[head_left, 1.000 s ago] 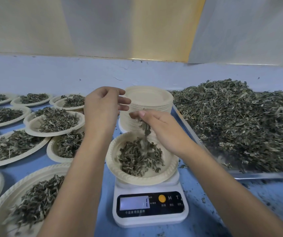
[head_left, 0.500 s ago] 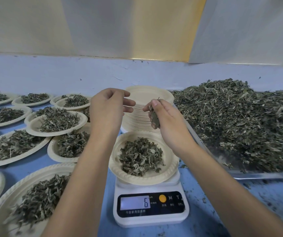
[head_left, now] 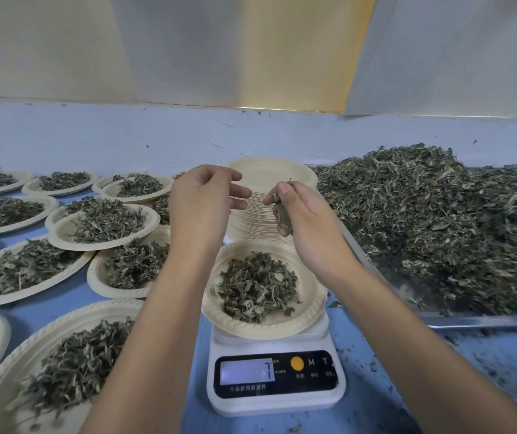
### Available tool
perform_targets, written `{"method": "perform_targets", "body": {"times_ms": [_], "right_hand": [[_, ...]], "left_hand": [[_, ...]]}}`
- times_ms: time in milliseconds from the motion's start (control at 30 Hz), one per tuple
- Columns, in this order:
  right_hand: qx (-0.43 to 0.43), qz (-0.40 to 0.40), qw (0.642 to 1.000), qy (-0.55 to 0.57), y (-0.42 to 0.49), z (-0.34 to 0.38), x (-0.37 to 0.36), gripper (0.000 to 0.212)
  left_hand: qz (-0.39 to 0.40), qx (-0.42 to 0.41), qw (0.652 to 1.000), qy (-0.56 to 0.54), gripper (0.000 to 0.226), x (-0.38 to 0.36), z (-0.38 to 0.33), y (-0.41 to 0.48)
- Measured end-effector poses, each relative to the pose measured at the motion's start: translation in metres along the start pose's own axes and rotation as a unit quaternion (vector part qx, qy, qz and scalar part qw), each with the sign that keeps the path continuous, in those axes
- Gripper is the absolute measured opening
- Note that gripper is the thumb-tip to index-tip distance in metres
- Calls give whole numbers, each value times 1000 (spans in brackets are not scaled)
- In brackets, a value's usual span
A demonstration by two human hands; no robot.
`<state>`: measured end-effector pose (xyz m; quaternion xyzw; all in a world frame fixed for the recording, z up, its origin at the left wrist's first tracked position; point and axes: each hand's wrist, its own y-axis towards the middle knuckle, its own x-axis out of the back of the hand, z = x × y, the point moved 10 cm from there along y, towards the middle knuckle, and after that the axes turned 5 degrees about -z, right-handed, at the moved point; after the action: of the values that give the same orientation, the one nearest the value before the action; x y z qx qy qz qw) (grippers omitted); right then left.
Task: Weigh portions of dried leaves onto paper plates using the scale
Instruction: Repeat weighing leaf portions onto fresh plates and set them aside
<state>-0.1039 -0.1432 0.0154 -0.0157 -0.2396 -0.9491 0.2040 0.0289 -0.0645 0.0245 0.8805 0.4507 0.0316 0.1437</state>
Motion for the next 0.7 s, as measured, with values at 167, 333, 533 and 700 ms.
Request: {"method": "perform_targets", "body": {"times_ms": [167, 333, 533, 700], "right_hand": [[12, 3, 1000, -5, 0, 1, -1, 32], [15, 7, 1000, 0, 0, -2, -3, 32], [20, 7, 1000, -10, 1, -4, -3, 31], [24, 8, 1000, -14, 1, -5, -4, 31]], "left_hand": [[4, -4, 1000, 2, 24, -1, 0, 0], [4, -4, 1000, 5, 24, -2, 1, 0], [6, -9, 1000, 6, 23, -1, 0, 0], [7, -10, 1000, 5, 23, -2, 0, 0]]}}
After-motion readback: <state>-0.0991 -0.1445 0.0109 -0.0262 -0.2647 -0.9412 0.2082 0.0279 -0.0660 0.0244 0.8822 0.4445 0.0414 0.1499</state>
